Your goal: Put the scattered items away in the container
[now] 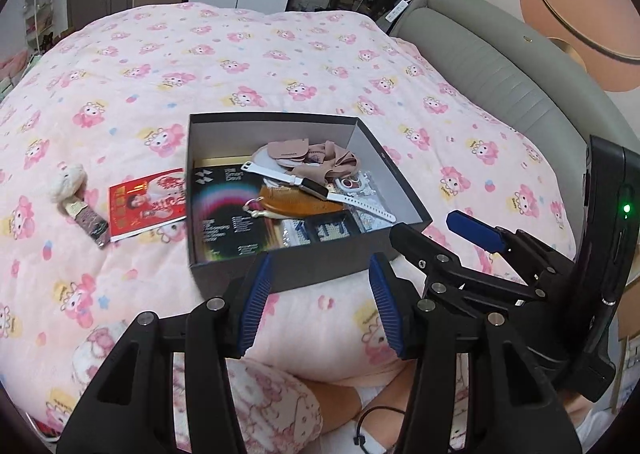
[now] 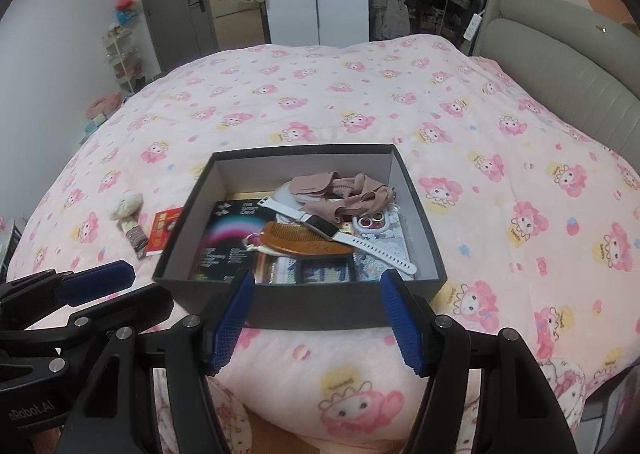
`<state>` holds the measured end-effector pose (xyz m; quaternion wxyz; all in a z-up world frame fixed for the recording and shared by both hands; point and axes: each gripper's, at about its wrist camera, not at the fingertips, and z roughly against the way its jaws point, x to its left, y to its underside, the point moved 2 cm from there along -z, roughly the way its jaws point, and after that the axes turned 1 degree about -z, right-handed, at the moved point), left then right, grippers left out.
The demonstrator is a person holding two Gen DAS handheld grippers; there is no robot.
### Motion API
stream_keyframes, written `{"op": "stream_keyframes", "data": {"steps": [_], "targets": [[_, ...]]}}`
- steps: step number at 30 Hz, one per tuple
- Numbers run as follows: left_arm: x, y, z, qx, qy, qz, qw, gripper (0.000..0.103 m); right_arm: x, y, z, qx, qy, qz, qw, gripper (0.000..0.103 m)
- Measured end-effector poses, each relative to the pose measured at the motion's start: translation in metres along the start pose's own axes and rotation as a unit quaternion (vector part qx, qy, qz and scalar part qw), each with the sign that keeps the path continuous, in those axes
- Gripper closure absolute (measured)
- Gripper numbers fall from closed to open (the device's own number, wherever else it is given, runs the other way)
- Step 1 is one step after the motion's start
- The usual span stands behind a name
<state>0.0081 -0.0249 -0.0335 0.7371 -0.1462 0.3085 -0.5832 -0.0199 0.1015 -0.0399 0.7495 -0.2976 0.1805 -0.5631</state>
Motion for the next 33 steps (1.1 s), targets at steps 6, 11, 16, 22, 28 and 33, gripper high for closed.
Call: {"op": "stream_keyframes", "data": {"steps": [6, 11, 16, 22, 28, 33], "targets": [[0.028, 0.015, 0.02, -0.01, -0.017, 0.019, 0.9996, 0.052, 0.032, 0.007, 0.005, 0.002, -0.016, 0.029, 0.999, 0.041], [0.073, 0.032, 0.039, -0.016, -0.04, 0.057, 0.9974, 0.052, 0.078, 0.01, -0.006, 0.016, -0.049, 0.069, 0.996, 0.041], [0.127, 0.045, 0.049, -0.018, -0.066, 0.102, 0.9924, 0.052, 0.134, 0.012, -0.027, 0.039, -0.08, 0.108, 0.99, 0.041], [0.192, 0.048, 0.044, -0.022, -0.07, 0.163, 0.9838, 0.052, 0.191, 0.003, -0.07, 0.078, -0.129, 0.142, 0.978, 0.041], [0.249, 0.042, 0.013, -0.014, -0.071, 0.206, 0.9759, 0.052, 0.233, -0.008, -0.12, 0.104, -0.123, 0.175, 0.971, 0.041], [0.306, 0.033, -0.034, 0.003, -0.052, 0.267, 0.9622, 0.052, 0.248, -0.016, -0.161, 0.127, -0.11, 0.186, 0.968, 0.041]]}}
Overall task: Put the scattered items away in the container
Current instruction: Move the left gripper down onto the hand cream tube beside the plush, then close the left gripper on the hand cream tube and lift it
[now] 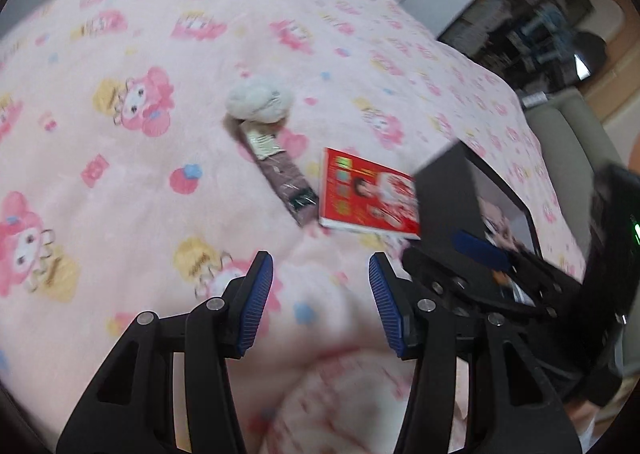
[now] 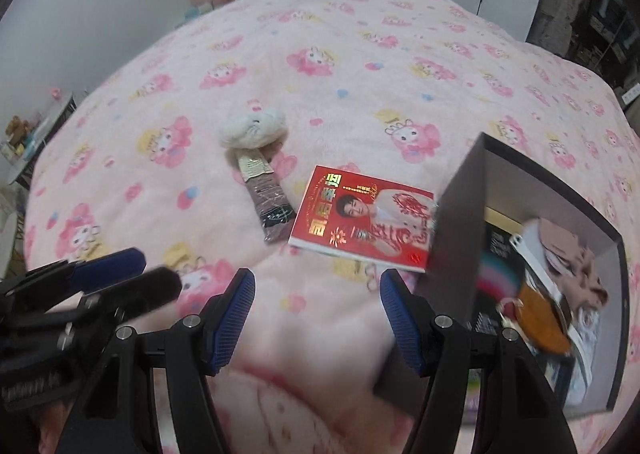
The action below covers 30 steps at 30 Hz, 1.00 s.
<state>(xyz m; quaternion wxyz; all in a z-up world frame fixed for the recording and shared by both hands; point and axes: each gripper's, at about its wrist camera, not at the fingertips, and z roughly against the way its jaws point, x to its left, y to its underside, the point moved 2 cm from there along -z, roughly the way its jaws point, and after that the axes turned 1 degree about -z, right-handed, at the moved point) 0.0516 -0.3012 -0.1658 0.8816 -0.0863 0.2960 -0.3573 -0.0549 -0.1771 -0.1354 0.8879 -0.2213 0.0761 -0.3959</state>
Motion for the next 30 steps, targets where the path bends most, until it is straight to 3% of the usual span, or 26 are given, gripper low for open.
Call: {"op": "stream_keyframes", "data": {"steps": [4, 15, 20, 22, 24, 26, 30], "targets": [[0.022, -0.025, -0.043, 0.024, 0.013, 0.046, 0.9986, 0.052, -0.002, -0.015, -0.036, 0.032, -0.008, -0.005, 0.999, 0.041], [0.033, -0.054, -0.116, 0.063, 0.008, 0.067, 0.9957, 0.052, 0.002, -0.035, -0.087, 0.068, -0.019, 0.003, 0.997, 0.041], [0.031, -0.061, -0.129, 0.064, 0.011, 0.07, 0.9955, 0.052, -0.001, -0.034, -0.095, 0.076, -0.018, 0.002, 0.997, 0.041], [0.033, -0.061, -0.132, 0.066, 0.018, 0.08, 0.9944, 0.064, -0.001, -0.033, -0.096, 0.078, -0.019, 0.002, 0.997, 0.041], [0.033, -0.06, -0.129, 0.066, 0.021, 0.091, 0.9934, 0.066, -0.002, -0.032, -0.097, 0.081, -0.017, 0.001, 0.997, 0.041], [0.031, -0.056, -0.117, 0.052, 0.018, 0.093, 0.9941, 0.075, -0.002, -0.03, -0.095, 0.081, -0.018, 0.001, 0.997, 0.041], [0.035, -0.039, -0.092, 0.038, 0.017, 0.11, 0.993, 0.079, 0.0, -0.026, -0.088, 0.081, -0.02, 0.003, 0.997, 0.041]]}}
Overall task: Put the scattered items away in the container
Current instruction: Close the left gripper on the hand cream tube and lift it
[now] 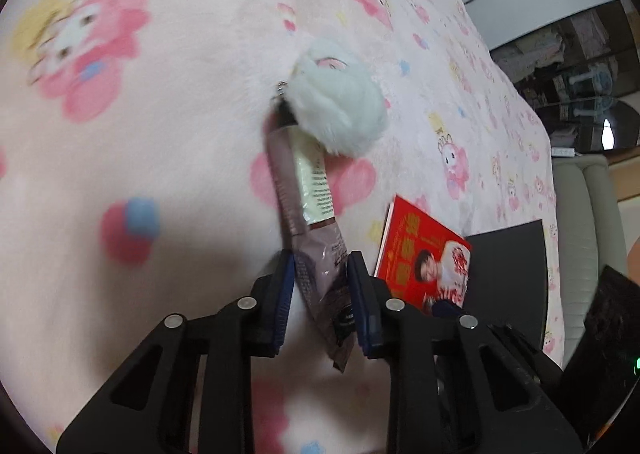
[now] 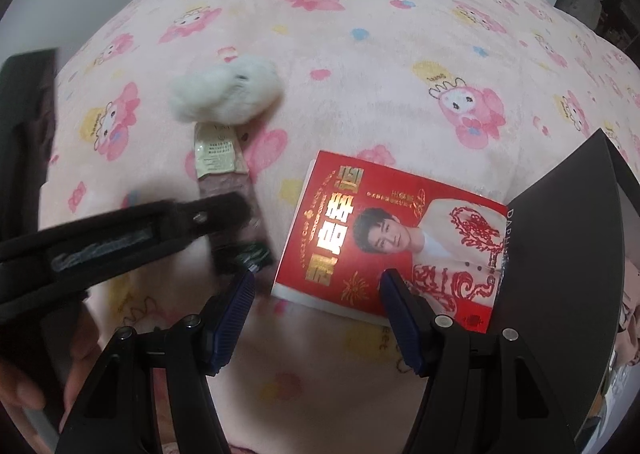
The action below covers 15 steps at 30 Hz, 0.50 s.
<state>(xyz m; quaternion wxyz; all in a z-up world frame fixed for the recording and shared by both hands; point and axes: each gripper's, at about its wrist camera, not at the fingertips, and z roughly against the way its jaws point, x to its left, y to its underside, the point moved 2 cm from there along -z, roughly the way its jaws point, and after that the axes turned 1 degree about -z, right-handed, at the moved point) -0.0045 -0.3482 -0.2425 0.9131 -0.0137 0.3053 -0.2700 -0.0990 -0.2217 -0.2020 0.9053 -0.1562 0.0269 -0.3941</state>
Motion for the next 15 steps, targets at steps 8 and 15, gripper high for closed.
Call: {"op": "stream_keyframes", "data": {"steps": [8, 15], "targets": [[0.021, 0.047, 0.03, 0.03, 0.043, 0.048, 0.9975, 0.081, 0.016, 0.02, 0.013, 0.01, -0.008, 0.025, 1.0, 0.041], [0.037, 0.043, 0.048, 0.023, 0.035, 0.046, 0.9981, 0.072, 0.022, 0.034, 0.016, 0.034, -0.049, 0.035, 0.998, 0.041]]}}
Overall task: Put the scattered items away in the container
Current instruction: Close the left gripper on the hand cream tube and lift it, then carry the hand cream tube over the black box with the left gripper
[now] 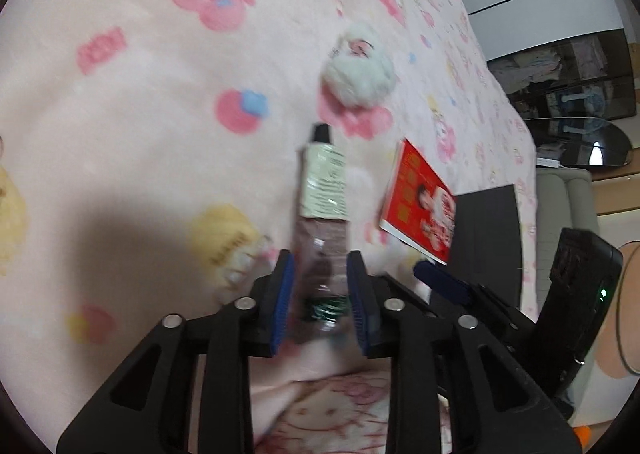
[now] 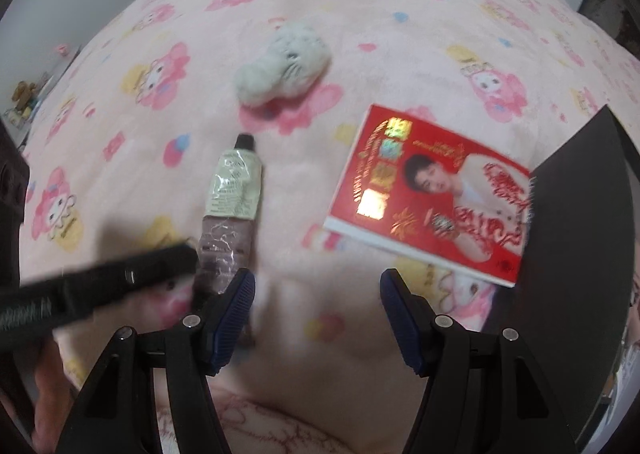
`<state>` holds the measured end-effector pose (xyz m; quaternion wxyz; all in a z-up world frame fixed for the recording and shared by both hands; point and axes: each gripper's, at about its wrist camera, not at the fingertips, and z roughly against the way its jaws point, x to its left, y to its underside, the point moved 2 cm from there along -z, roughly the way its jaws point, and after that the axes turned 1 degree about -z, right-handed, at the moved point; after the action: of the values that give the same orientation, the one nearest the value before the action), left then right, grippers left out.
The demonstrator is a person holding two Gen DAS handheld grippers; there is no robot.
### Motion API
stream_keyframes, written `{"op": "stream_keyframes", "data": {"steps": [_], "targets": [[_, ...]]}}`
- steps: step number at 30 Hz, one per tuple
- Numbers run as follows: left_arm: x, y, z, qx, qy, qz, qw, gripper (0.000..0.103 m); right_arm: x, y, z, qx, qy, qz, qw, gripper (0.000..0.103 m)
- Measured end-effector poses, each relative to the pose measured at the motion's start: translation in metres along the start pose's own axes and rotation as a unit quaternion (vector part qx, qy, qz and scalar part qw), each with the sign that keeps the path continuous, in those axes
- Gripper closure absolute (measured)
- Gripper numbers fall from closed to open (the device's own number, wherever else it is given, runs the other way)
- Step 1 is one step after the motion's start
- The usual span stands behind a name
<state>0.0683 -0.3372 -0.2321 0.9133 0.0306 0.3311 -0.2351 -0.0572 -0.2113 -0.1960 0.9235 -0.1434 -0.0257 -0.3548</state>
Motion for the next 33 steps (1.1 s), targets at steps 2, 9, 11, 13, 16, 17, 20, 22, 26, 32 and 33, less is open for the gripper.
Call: {"op": "stream_keyframes", "data": {"steps": [2, 9, 11, 13, 16, 17, 20, 22, 26, 32, 33], "targets": [[0.002, -0.006, -0.003, -0.001, 0.01, 0.0, 0.9999, 0.064, 0.003, 0.001, -0.005, 0.027, -0.048, 0.001, 0.999, 0.041], [-0.001, -0.043, -0.051, 0.037, 0.003, -0.002, 0.9993, 0.053, 0.017, 0.004, -0.023, 0.093, -0.111, 0.03, 0.989, 0.041], [-0.003, -0.048, -0.061, 0.043, -0.009, -0.002, 0.9991, 0.062, 0.018, 0.003, -0.024, 0.097, -0.102, 0.04, 0.989, 0.041], [-0.005, -0.047, -0.059, 0.028, -0.017, -0.006, 0.9995, 0.07, 0.021, 0.003, -0.025, 0.093, -0.08, 0.059, 0.991, 0.041], [-0.003, -0.038, -0.047, 0.002, -0.013, 0.001, 0.9999, 0.071, 0.02, 0.001, -0.022, 0.077, -0.057, 0.063, 0.993, 0.042], [-0.001, -0.035, -0.042, -0.006, -0.013, 0.004, 0.9999, 0.071, 0.018, 0.001, -0.021, 0.071, -0.046, 0.063, 0.994, 0.042], [0.005, -0.028, -0.022, -0.032, -0.01, 0.019, 0.9992, 0.072, 0.016, 0.002, -0.016, 0.062, -0.041, 0.059, 0.995, 0.042], [0.01, -0.02, -0.007, -0.052, -0.014, 0.031, 0.9981, 0.073, 0.017, 0.003, -0.011, 0.054, -0.026, 0.064, 0.996, 0.042], [0.02, 0.0, 0.016, -0.07, -0.016, 0.054, 0.9959, 0.073, 0.017, 0.004, 0.002, 0.02, 0.046, 0.073, 0.996, 0.042], [0.026, 0.019, 0.028, -0.049, -0.058, 0.028, 0.9968, 0.066, -0.002, 0.007, 0.014, 0.013, 0.011, 0.012, 1.0, 0.042], [0.031, 0.019, 0.029, -0.047, -0.058, 0.027, 0.9968, 0.065, -0.004, 0.008, 0.017, 0.016, -0.005, 0.002, 1.0, 0.042]]}}
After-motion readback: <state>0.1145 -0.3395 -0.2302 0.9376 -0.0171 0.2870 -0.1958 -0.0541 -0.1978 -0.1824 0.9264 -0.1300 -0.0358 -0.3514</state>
